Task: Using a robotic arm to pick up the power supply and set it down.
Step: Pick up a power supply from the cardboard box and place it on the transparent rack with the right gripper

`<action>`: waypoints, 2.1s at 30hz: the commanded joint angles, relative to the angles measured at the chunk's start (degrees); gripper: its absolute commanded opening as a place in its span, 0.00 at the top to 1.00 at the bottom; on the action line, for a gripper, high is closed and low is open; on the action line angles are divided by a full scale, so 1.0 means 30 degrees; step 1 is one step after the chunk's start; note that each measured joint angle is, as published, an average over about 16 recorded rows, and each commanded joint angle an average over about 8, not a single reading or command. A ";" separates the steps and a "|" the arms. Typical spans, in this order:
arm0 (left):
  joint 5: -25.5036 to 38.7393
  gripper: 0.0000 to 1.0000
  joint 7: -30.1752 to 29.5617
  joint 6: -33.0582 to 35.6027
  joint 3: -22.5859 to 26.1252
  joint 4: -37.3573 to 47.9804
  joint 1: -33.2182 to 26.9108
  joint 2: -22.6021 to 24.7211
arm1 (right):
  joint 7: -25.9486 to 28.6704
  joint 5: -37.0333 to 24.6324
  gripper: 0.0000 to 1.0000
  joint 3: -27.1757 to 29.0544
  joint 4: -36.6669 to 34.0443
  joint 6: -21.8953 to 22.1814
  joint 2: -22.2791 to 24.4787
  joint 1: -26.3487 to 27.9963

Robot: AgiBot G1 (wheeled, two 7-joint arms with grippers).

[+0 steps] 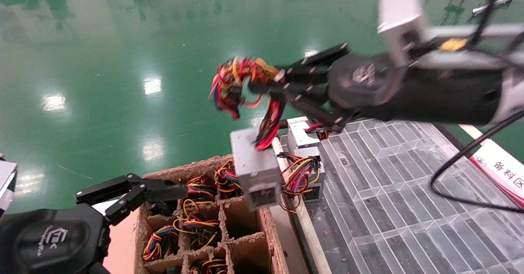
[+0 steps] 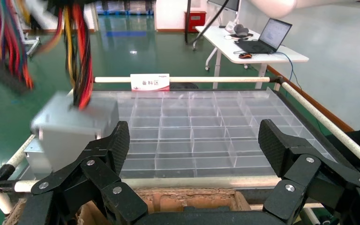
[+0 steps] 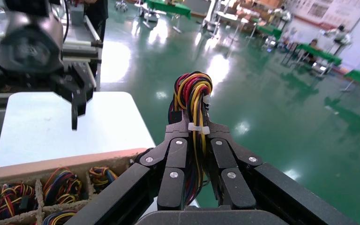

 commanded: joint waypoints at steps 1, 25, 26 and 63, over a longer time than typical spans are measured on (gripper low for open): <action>0.0000 0.00 0.0000 0.0000 0.0001 0.0000 0.0000 0.0000 | 0.0006 0.0209 1.00 0.0184 -0.0077 -0.0371 0.0381 0.0454; -0.0006 0.00 0.0004 -0.0003 0.0009 0.0000 -0.0002 -0.0003 | 0.0382 -0.2595 1.00 -0.1564 0.2026 0.0314 0.3849 -0.0697; -0.0006 0.00 0.0004 -0.0004 0.0009 0.0000 -0.0002 -0.0003 | 0.0329 -0.2771 1.00 -0.1671 0.2025 0.0374 0.3734 -0.0717; -0.0014 0.00 0.0010 -0.0008 0.0021 0.0000 -0.0005 -0.0008 | -0.6173 -0.3742 1.00 -0.2418 -0.7062 0.0660 0.0912 -0.1264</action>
